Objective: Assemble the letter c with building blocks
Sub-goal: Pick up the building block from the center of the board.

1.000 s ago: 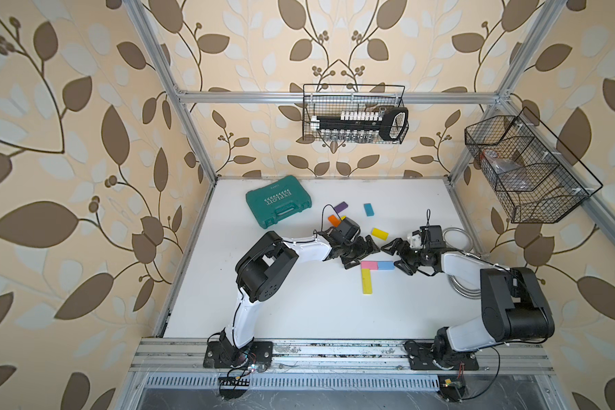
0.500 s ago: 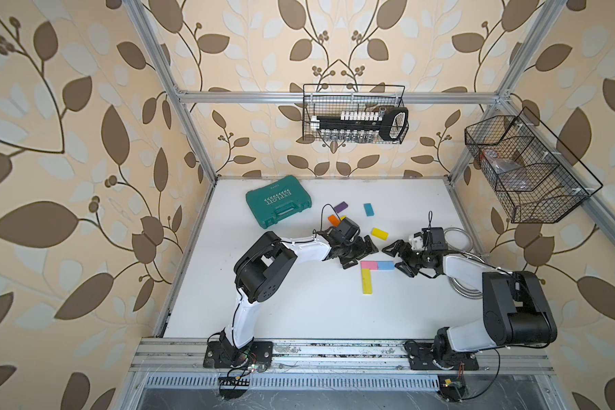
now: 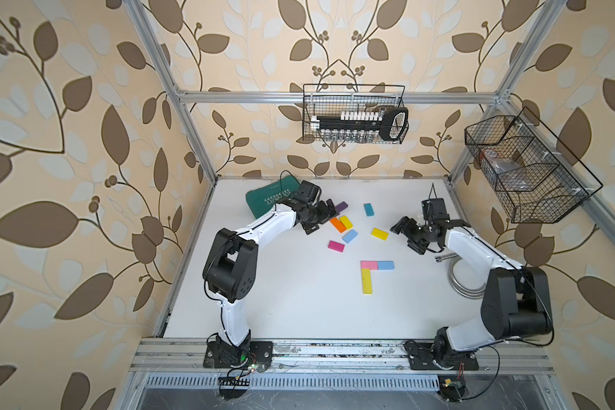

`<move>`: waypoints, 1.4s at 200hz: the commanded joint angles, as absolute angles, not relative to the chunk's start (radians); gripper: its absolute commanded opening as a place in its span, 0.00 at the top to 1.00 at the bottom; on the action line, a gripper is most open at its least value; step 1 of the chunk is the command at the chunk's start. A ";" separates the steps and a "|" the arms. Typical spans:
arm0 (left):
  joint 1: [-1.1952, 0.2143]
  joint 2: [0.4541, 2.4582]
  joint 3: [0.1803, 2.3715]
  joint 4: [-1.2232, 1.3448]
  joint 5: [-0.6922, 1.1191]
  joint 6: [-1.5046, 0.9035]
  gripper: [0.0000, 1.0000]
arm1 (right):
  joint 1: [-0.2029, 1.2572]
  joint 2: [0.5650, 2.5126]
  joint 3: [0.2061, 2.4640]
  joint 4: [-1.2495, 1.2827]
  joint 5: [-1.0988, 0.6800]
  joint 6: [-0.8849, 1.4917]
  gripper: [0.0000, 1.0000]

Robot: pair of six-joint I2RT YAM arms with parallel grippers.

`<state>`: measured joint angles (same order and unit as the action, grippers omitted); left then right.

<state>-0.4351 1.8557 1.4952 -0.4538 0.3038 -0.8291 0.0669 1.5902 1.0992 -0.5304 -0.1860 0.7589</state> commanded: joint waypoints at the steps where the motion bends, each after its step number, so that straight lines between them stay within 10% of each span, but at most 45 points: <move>1: -0.381 1.791 1.509 -0.640 0.307 -0.723 0.01 | 0.151 1.733 1.254 -0.707 0.004 0.729 0.13; 144: -0.227 1.702 1.292 -0.565 0.446 -0.670 0.01 | 0.291 2.221 1.763 -0.961 0.212 0.707 0.14; 240: -0.221 1.664 1.261 -0.560 0.437 -0.677 0.01 | 0.269 2.127 1.606 -0.816 0.133 0.682 0.64; 280: -0.221 1.635 1.263 -0.580 0.438 -0.670 0.01 | 0.264 1.913 1.459 -0.737 0.098 0.606 0.66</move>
<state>-0.2276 1.7092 1.2697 -0.5655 0.4309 -0.6971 0.2619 2.0617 1.5223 -0.7921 0.1295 0.6636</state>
